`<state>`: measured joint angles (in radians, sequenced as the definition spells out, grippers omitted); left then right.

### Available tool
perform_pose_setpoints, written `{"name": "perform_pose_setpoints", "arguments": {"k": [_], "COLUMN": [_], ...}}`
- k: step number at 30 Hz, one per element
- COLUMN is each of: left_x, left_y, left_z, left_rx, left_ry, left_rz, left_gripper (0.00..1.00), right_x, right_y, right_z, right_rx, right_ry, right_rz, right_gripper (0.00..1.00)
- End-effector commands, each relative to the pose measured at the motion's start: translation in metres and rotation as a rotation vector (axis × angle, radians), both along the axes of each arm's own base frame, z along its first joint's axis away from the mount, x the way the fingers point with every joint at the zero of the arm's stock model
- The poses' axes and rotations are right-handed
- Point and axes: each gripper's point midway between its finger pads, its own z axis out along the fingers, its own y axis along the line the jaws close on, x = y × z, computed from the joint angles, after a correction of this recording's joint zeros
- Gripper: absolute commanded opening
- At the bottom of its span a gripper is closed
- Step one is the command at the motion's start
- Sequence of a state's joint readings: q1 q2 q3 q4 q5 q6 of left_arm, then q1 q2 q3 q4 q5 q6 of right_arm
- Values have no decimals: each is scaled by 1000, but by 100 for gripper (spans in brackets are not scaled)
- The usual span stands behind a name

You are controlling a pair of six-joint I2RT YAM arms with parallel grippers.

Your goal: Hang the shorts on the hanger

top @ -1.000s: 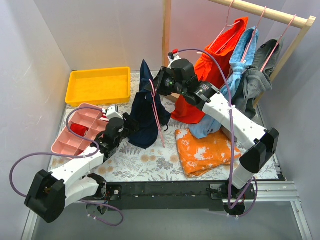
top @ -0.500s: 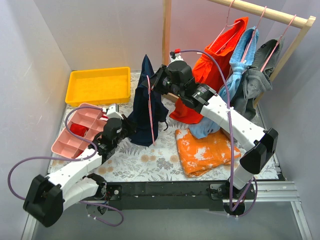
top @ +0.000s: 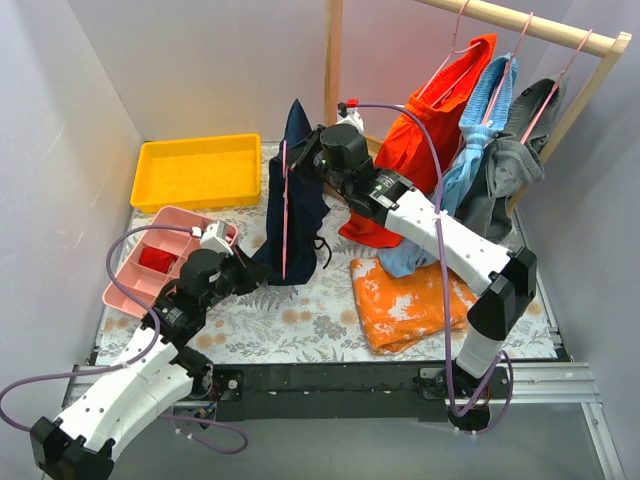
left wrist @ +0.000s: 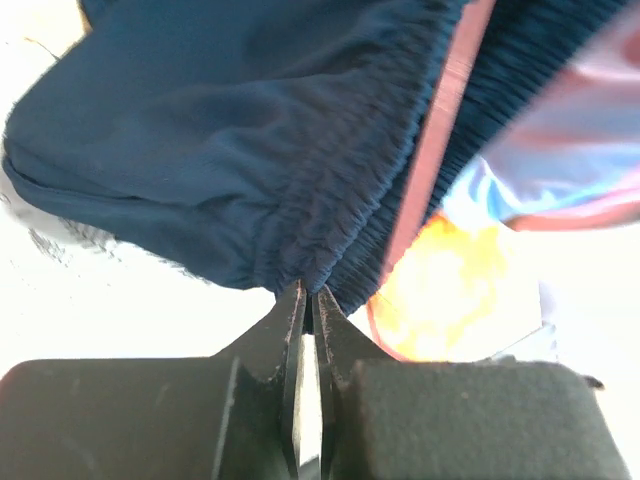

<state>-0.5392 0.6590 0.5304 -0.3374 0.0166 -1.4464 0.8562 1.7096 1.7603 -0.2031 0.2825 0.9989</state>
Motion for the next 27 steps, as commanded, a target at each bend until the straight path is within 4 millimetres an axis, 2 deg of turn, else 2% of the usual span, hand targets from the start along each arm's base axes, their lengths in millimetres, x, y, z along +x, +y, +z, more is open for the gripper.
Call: {"name": "perform_pose_setpoints", "arguments": {"k": [1, 3, 10, 14, 16, 17, 18, 19, 20, 21, 22, 24, 25, 27], "left_x": [-29, -36, -64, -66, -65, -64, -63, -59, -55, -51, -44, -33, -27, -12], "left_y": [-5, -4, -3, -2, -6, -7, -9, -10, -11, -10, -13, -14, -17, -19], "left_z": [17, 15, 15, 18, 33, 40, 58, 65, 73, 79, 95, 108, 122, 117], "left_rx": [-28, -18, -22, -23, -57, -69, -91, -101, -109, -113, -129, -134, -142, -92], "left_ry": [60, 95, 185, 190, 167, 158, 127, 127, 115, 102, 75, 47, 12, 17], "left_rz": [-88, -103, -161, -161, -170, -173, -176, -163, -152, -134, -125, -106, -104, -88], "left_gripper": [0, 0, 0, 0, 0, 0, 0, 0, 0, 0, 0, 0, 0, 0], "right_x": [17, 18, 28, 28, 26, 25, 24, 20, 18, 16, 10, 1, -2, -9], "right_y": [-10, -13, -25, -19, -16, -15, -19, -18, -16, -19, -16, -13, -12, -12], "right_z": [89, 84, 86, 90, 87, 78, 79, 75, 60, 58, 53, 36, 31, 23], "right_rx": [230, 222, 259, 293, 283, 266, 267, 264, 244, 242, 242, 220, 229, 218], "right_ry": [-187, -195, -230, -224, -224, -215, -221, -218, -202, -197, -178, -139, -117, -88], "right_rz": [-121, -145, -231, -217, -212, -214, -232, -229, -229, -243, -238, -234, -235, -247], "right_gripper": [1, 1, 1, 1, 1, 1, 1, 1, 1, 1, 1, 1, 1, 1]}}
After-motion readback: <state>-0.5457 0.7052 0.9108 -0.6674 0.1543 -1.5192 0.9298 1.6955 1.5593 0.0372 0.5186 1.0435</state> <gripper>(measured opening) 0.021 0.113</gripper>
